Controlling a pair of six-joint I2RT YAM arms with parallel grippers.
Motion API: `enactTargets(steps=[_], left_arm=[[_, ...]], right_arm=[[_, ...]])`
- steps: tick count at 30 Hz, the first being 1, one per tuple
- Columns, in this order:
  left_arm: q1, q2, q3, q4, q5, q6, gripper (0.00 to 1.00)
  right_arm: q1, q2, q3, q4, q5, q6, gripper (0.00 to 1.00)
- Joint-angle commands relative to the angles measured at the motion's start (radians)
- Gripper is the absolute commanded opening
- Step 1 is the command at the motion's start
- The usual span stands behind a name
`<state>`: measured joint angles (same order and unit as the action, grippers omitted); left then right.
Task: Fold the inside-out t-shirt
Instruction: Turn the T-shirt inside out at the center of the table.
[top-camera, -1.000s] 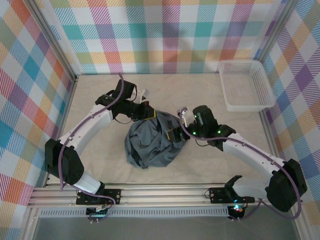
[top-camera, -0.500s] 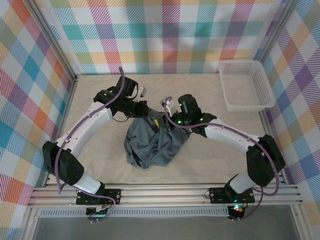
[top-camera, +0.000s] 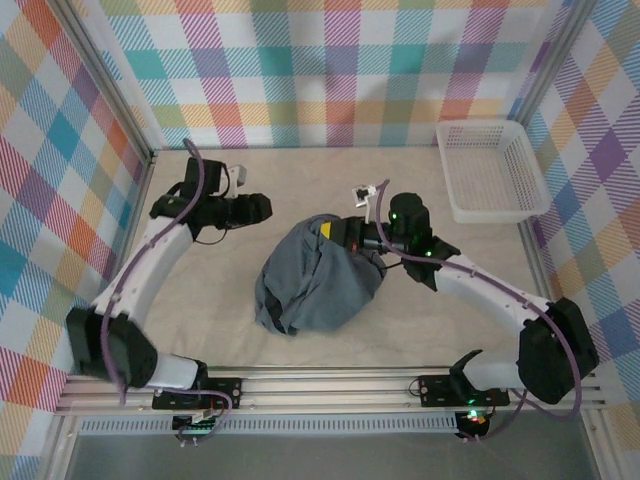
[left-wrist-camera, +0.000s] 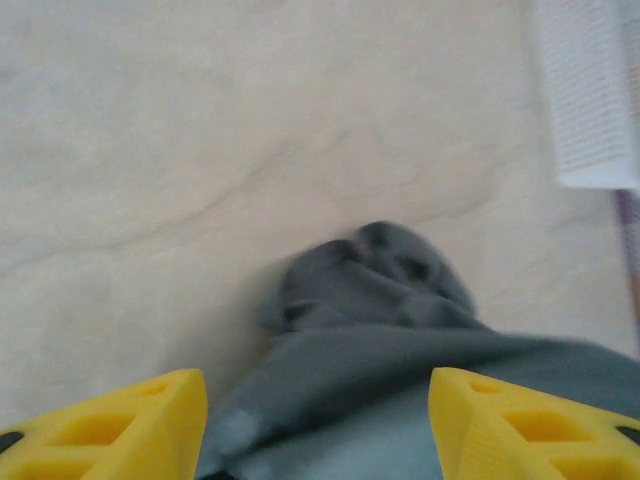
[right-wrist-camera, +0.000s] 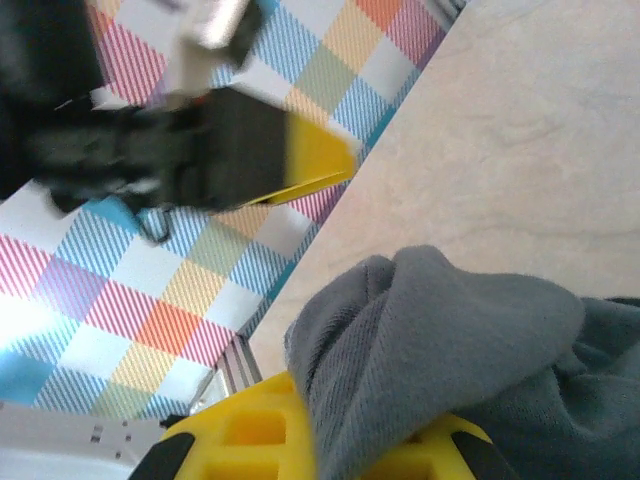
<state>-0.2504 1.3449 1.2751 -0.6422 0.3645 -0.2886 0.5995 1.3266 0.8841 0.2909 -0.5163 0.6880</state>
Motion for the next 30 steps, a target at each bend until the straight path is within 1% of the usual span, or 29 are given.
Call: enactTargets(steps=[1, 3, 6, 8, 10, 13, 16, 19, 20, 21, 22, 23, 24, 25, 27, 28, 30], left_arm=[[-0.098, -0.154, -0.069, 0.031, 0.028, -0.099, 0.62], [-0.178, -0.189, -0.107, 0.052, -0.006, -0.173, 0.61], [-0.284, -0.201, -0.151, 0.1, -0.097, -0.252, 0.52], [-0.327, -0.176, -0.177, 0.153, -0.117, -0.285, 0.5], [-0.344, -0.13, -0.188, 0.175, -0.143, -0.322, 0.51], [-0.346, -0.065, -0.215, 0.236, -0.172, -0.342, 0.59], [-0.346, -0.012, -0.207, 0.303, -0.184, -0.32, 0.67], [-0.345, 0.069, -0.151, 0.311, -0.164, -0.283, 0.66], [-0.342, 0.094, -0.142, 0.329, -0.139, -0.278, 0.62], [-0.337, 0.115, -0.135, 0.349, -0.1, -0.273, 0.54], [-0.334, 0.128, -0.127, 0.349, -0.081, -0.269, 0.44], [-0.331, 0.138, -0.114, 0.34, -0.071, -0.262, 0.28], [-0.324, 0.137, -0.105, 0.324, -0.063, -0.258, 0.07], [-0.308, 0.126, -0.103, 0.321, -0.048, -0.264, 0.0], [-0.24, 0.063, -0.123, 0.355, 0.039, -0.317, 0.0], [-0.207, 0.034, -0.13, 0.408, 0.097, -0.347, 0.0], [-0.146, -0.006, -0.116, 0.456, 0.244, -0.409, 0.0]], right_arm=[[-0.026, 0.052, 0.067, -0.008, -0.029, 0.033, 0.0], [-0.033, 0.078, 0.095, -0.01, -0.056, 0.04, 0.0], [-0.035, 0.116, 0.156, -0.072, -0.087, 0.03, 0.0], [-0.035, 0.136, 0.184, -0.091, -0.109, 0.037, 0.0], [-0.035, 0.148, 0.192, -0.076, -0.131, 0.056, 0.0], [-0.035, 0.155, 0.197, -0.067, -0.151, 0.073, 0.0], [-0.035, 0.155, 0.197, -0.081, -0.171, 0.08, 0.0], [-0.035, 0.151, 0.186, -0.103, -0.169, 0.086, 0.0], [-0.036, 0.151, 0.183, -0.108, -0.165, 0.092, 0.0], [-0.039, 0.152, 0.183, -0.116, -0.163, 0.101, 0.0], [-0.047, 0.154, 0.187, -0.131, -0.162, 0.108, 0.0], [-0.062, 0.155, 0.191, -0.154, -0.159, 0.119, 0.0], [-0.083, 0.154, 0.191, -0.185, -0.152, 0.129, 0.0], [-0.109, 0.151, 0.189, -0.221, -0.139, 0.134, 0.0], [-0.181, 0.134, 0.151, -0.303, -0.096, 0.136, 0.0], [-0.218, 0.131, 0.11, -0.293, -0.1, 0.129, 0.0], [-0.271, 0.141, 0.01, -0.271, -0.118, 0.044, 0.0]])
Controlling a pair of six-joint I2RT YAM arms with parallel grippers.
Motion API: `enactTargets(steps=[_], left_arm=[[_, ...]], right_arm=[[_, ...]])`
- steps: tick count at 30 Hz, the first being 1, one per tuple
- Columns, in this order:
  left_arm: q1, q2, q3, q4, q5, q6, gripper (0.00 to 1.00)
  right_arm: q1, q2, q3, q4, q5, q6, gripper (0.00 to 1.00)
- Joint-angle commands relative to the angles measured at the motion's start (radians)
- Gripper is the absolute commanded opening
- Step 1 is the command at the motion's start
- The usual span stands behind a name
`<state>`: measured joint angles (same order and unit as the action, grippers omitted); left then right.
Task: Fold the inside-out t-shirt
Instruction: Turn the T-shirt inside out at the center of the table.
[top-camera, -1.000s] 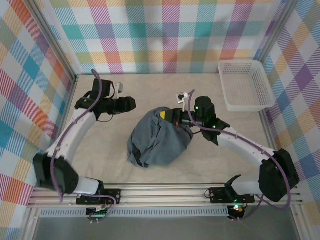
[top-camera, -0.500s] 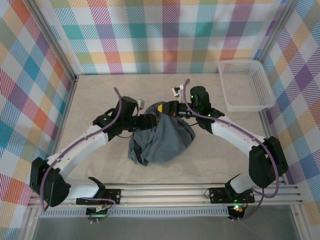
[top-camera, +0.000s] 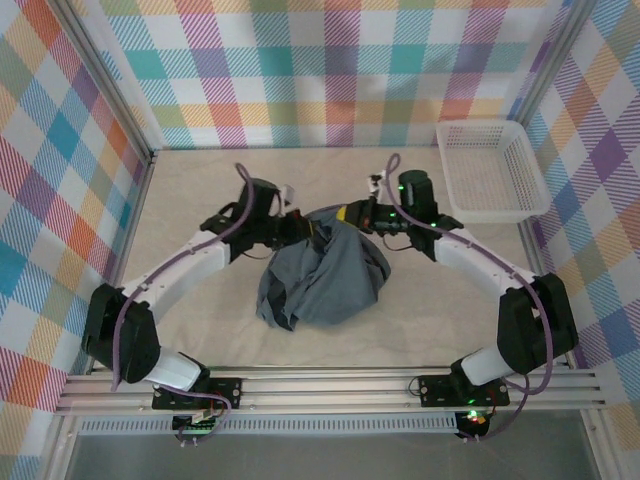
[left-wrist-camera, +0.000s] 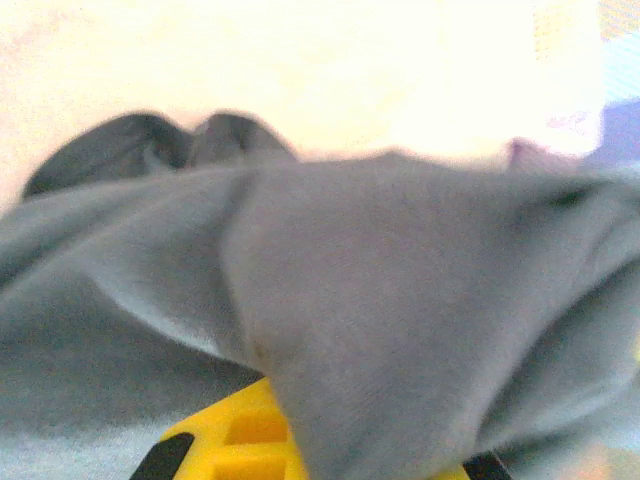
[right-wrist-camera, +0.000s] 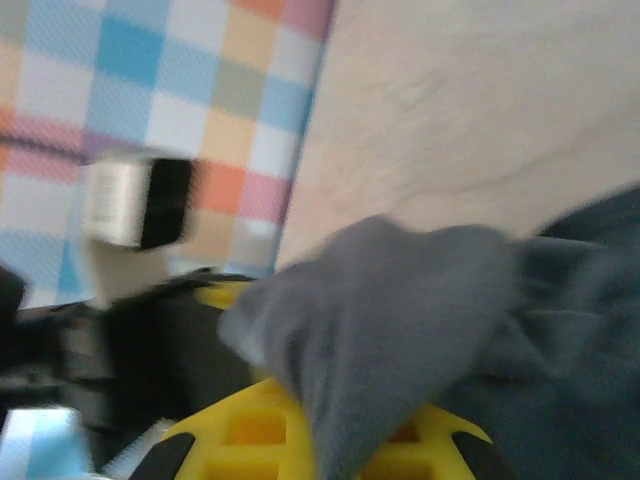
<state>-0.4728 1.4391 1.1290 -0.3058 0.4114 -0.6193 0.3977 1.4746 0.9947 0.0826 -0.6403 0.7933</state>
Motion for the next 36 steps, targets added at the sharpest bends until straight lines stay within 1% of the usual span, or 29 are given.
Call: enactTargets(steps=[1, 2, 4, 6, 7, 8, 10, 11, 12, 13, 14, 15, 17, 20, 21, 22, 23, 25, 26, 27, 28, 29, 30, 31, 32, 33, 34, 35, 36], left_arm=[[0.089, -0.102, 0.058, 0.103, 0.245, -0.082, 0.0], [0.094, -0.095, 0.101, 0.051, 0.294, -0.06, 0.0], [0.092, -0.072, 0.19, -0.101, 0.348, 0.034, 0.0], [0.092, -0.073, 0.224, -0.187, 0.37, 0.106, 0.0], [0.092, -0.073, 0.226, -0.199, 0.381, 0.125, 0.0], [0.093, -0.066, 0.229, -0.21, 0.406, 0.144, 0.0], [0.092, -0.042, 0.245, -0.242, 0.45, 0.171, 0.0], [0.09, -0.029, 0.259, -0.268, 0.456, 0.188, 0.0], [0.087, -0.02, 0.272, -0.299, 0.447, 0.208, 0.0], [0.082, -0.014, 0.288, -0.327, 0.432, 0.225, 0.0], [0.078, -0.009, 0.304, -0.347, 0.427, 0.241, 0.0], [0.076, -0.007, 0.317, -0.355, 0.429, 0.248, 0.0], [0.069, -0.005, 0.337, -0.358, 0.439, 0.249, 0.0], [0.055, -0.003, 0.364, -0.361, 0.458, 0.26, 0.0], [0.05, -0.002, 0.372, -0.366, 0.465, 0.268, 0.0], [0.048, -0.001, 0.379, -0.375, 0.461, 0.28, 0.0], [0.049, -0.002, 0.386, -0.393, 0.438, 0.289, 0.0], [0.065, -0.01, 0.402, -0.456, 0.333, 0.328, 0.0], [0.092, -0.012, 0.403, -0.48, 0.262, 0.332, 0.0], [0.132, -0.01, 0.395, -0.491, 0.199, 0.334, 0.0], [0.165, 0.003, 0.387, -0.5, 0.14, 0.344, 0.0], [0.191, 0.03, 0.385, -0.525, 0.021, 0.359, 0.0], [0.206, 0.07, 0.402, -0.557, -0.059, 0.374, 0.0], [0.212, 0.116, 0.419, -0.564, -0.053, 0.393, 0.0], [0.211, 0.158, 0.432, -0.549, -0.009, 0.401, 0.0], [0.207, 0.185, 0.427, -0.503, 0.043, 0.385, 0.04], [0.203, 0.198, 0.412, -0.452, 0.098, 0.363, 0.14], [0.2, 0.21, 0.396, -0.398, 0.138, 0.339, 0.3], [0.196, 0.217, 0.396, -0.382, 0.15, 0.329, 0.42]], right_arm=[[-0.074, 0.007, -0.115, -0.106, 0.012, -0.116, 0.0], [-0.071, 0.027, -0.107, -0.176, -0.004, -0.19, 0.0], [-0.057, 0.058, -0.07, -0.247, -0.084, -0.249, 0.02], [-0.047, 0.042, -0.048, -0.249, -0.12, -0.255, 0.13], [-0.046, 0.019, -0.044, -0.242, -0.102, -0.261, 0.21], [-0.045, -0.014, -0.042, -0.234, -0.068, -0.278, 0.32], [-0.022, -0.086, -0.048, -0.207, 0.042, -0.363, 0.48], [0.013, -0.12, -0.049, -0.199, 0.121, -0.455, 0.54], [0.054, -0.149, -0.053, -0.181, 0.176, -0.585, 0.62], [0.088, -0.164, -0.059, -0.161, 0.205, -0.706, 0.66], [0.126, -0.172, -0.061, -0.148, 0.244, -0.821, 0.74], [0.153, -0.168, -0.057, -0.129, 0.292, -0.914, 0.78], [0.168, -0.134, -0.021, -0.11, 0.306, -0.978, 0.81], [0.179, -0.043, 0.074, -0.131, 0.307, -0.999, 0.79], [0.184, -0.012, 0.102, -0.138, 0.308, -1.002, 0.75], [0.185, 0.011, 0.124, -0.143, 0.297, -0.995, 0.66], [0.185, 0.028, 0.149, -0.16, 0.258, -0.982, 0.51], [0.184, 0.042, 0.186, -0.225, 0.087, -0.98, 0.19], [0.184, 0.037, 0.198, -0.262, -0.032, -0.981, 0.03], [0.184, 0.024, 0.199, -0.29, -0.155, -0.963, 0.0], [0.182, 0.008, 0.19, -0.293, -0.261, -0.935, 0.0], [0.181, -0.012, 0.172, -0.274, -0.382, -0.869, 0.0], [0.18, -0.03, 0.151, -0.223, -0.495, -0.784, 0.0], [0.181, -0.043, 0.136, -0.169, -0.56, -0.707, 0.0], [0.181, -0.056, 0.121, -0.095, -0.61, -0.608, 0.0], [0.181, -0.067, 0.109, -0.032, -0.634, -0.526, 0.0], [0.179, -0.076, 0.103, 0.011, -0.641, -0.477, 0.0], [0.178, -0.086, 0.099, 0.046, -0.64, -0.446, 0.0], [0.175, -0.094, 0.101, 0.05, -0.625, -0.445, 0.0]])
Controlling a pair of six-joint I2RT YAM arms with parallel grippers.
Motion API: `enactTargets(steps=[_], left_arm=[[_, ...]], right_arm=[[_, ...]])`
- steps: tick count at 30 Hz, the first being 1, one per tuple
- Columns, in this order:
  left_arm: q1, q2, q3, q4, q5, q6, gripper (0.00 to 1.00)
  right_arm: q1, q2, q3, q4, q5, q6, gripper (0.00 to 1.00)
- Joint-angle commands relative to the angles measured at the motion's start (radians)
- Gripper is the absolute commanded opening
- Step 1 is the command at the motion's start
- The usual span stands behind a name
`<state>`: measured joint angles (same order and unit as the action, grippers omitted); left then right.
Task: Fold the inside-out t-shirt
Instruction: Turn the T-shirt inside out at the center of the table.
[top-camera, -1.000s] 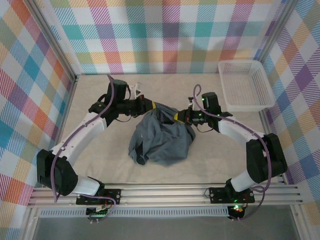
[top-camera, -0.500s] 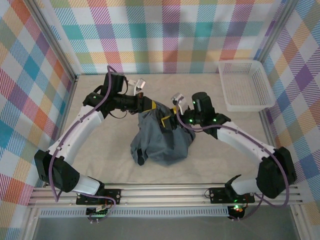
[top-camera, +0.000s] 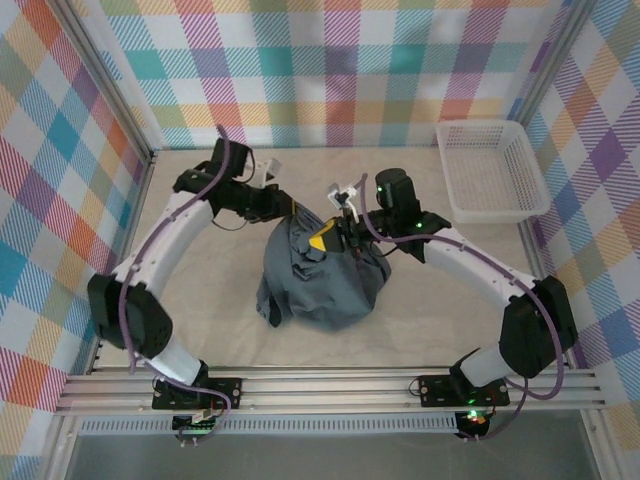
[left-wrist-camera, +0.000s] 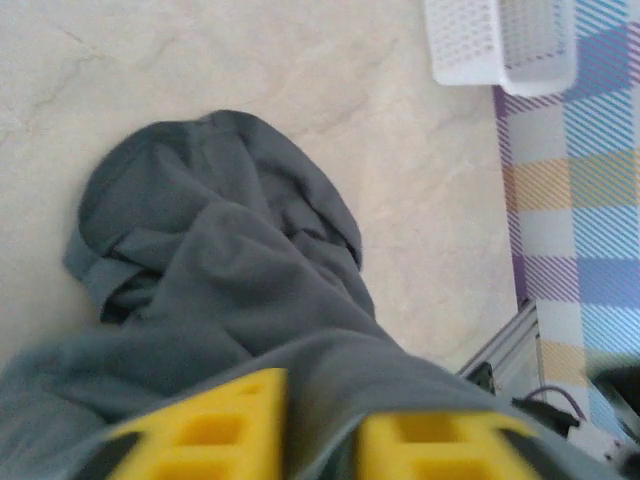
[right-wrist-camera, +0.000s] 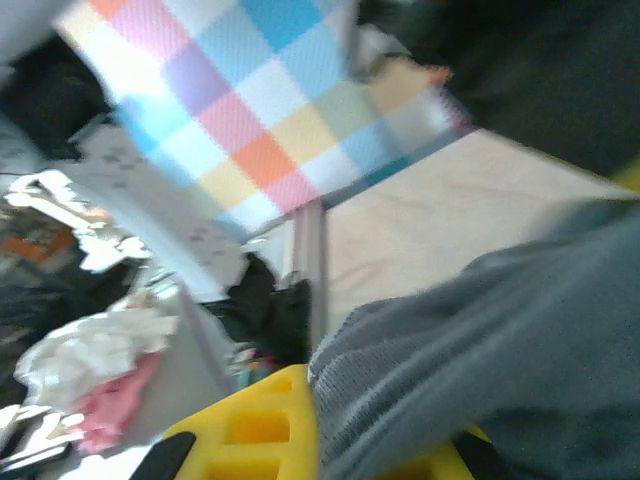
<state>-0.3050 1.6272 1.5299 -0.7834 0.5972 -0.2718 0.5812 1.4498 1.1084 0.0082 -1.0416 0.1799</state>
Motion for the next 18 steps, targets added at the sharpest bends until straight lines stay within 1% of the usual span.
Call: enactTargets(steps=[1, 2, 3, 5, 6, 7, 9, 11, 14, 16, 18], left_arm=[[0.026, 0.029, -0.004, 0.094, -0.038, -0.017, 0.5], [0.027, 0.018, -0.005, 0.084, -0.05, -0.011, 0.57], [0.027, -0.009, -0.012, 0.073, -0.071, -0.002, 0.61], [0.027, -0.082, -0.041, 0.055, -0.108, 0.019, 0.66], [0.026, -0.13, -0.062, 0.04, -0.127, 0.031, 0.67], [0.026, -0.174, -0.083, 0.03, -0.136, 0.038, 0.68], [0.019, -0.284, -0.144, 0.034, -0.131, 0.049, 0.69], [-0.006, -0.379, -0.197, 0.056, -0.101, 0.073, 0.7], [-0.096, -0.468, -0.261, 0.092, -0.108, 0.134, 0.71], [-0.152, -0.479, -0.288, 0.117, -0.118, 0.169, 0.72], [-0.182, -0.451, -0.304, 0.154, -0.115, 0.176, 0.73]], right_arm=[[-0.015, -0.073, -0.01, 0.12, -0.2, 0.162, 0.0], [-0.026, -0.075, -0.01, 0.117, -0.164, 0.161, 0.0], [-0.041, -0.073, -0.01, 0.116, -0.119, 0.167, 0.0], [-0.067, -0.062, -0.009, 0.088, -0.01, 0.176, 0.02], [-0.08, -0.053, -0.004, 0.058, 0.044, 0.172, 0.02], [-0.09, -0.044, -0.002, 0.042, 0.072, 0.169, 0.02], [-0.104, -0.027, 0.002, 0.001, 0.129, 0.164, 0.03], [-0.107, -0.012, 0.009, -0.022, 0.131, 0.156, 0.04], [-0.107, 0.002, 0.016, -0.029, 0.12, 0.163, 0.04], [-0.107, 0.006, 0.016, -0.023, 0.102, 0.167, 0.03], [-0.107, 0.008, 0.018, -0.018, 0.079, 0.168, 0.03]])
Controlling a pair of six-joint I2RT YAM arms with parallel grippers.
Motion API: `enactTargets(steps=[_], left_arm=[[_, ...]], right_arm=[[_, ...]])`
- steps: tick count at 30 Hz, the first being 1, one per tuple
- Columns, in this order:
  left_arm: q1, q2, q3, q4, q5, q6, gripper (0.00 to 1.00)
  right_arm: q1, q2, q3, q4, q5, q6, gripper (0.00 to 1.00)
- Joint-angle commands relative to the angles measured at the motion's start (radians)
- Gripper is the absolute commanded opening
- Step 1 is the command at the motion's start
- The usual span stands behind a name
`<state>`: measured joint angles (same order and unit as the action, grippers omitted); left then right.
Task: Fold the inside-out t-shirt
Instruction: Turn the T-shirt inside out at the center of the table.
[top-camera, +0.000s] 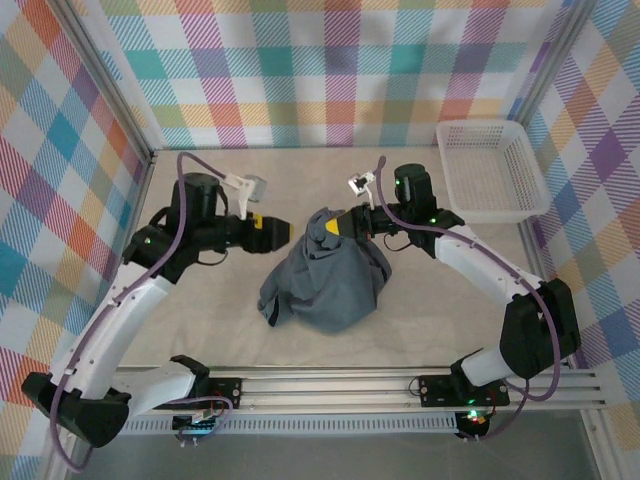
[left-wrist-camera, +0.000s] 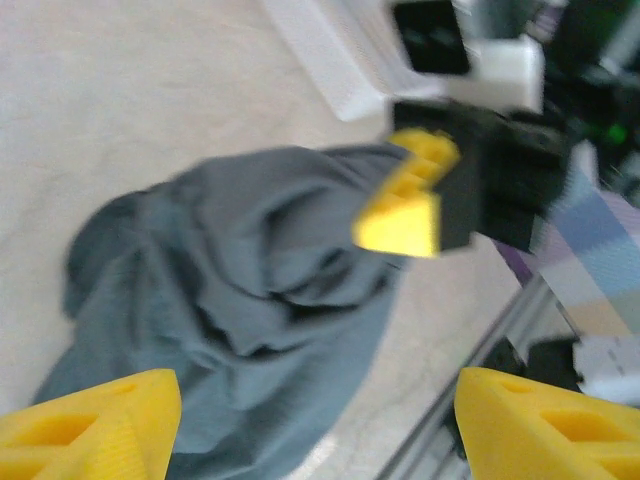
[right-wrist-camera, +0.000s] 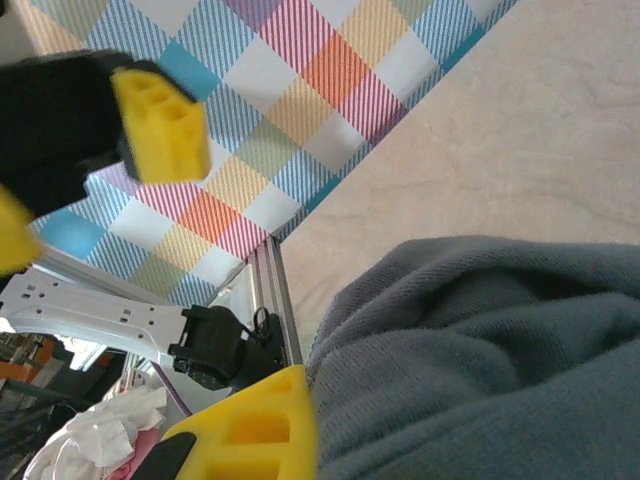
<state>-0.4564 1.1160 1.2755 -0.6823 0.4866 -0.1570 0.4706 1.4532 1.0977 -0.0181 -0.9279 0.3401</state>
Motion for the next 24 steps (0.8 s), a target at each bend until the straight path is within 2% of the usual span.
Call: enactTargets(steps=[1, 4, 8, 11, 18, 22, 23, 24], left_arm=[[-0.037, 0.084, -0.056, 0.082, 0.006, 0.051, 0.73], [-0.05, 0.167, -0.051, 0.165, 0.052, 0.03, 0.71], [-0.063, 0.228, -0.034, 0.264, 0.082, -0.01, 0.58], [-0.064, 0.24, -0.04, 0.323, 0.093, -0.038, 0.41], [-0.064, 0.244, -0.054, 0.298, 0.091, -0.043, 0.02], [-0.062, 0.206, -0.046, 0.307, 0.077, -0.079, 0.0], [-0.061, 0.196, -0.037, 0.307, 0.072, -0.096, 0.0], [-0.058, 0.188, -0.026, 0.315, 0.083, -0.122, 0.0]], right_arm=[[0.003, 0.004, 0.031, 0.012, -0.049, 0.01, 0.03], [0.003, 0.003, 0.036, 0.017, -0.089, 0.023, 0.03], [0.003, -0.002, 0.041, -0.014, -0.092, 0.017, 0.03], [0.002, 0.001, 0.036, -0.027, -0.092, 0.02, 0.03], [0.003, 0.011, 0.044, -0.052, -0.05, 0.044, 0.06], [-0.034, 0.034, 0.043, -0.076, 0.024, 0.105, 0.11], [-0.049, 0.042, 0.036, -0.082, 0.042, 0.117, 0.14], [-0.07, 0.053, 0.025, -0.093, 0.064, 0.12, 0.24]])
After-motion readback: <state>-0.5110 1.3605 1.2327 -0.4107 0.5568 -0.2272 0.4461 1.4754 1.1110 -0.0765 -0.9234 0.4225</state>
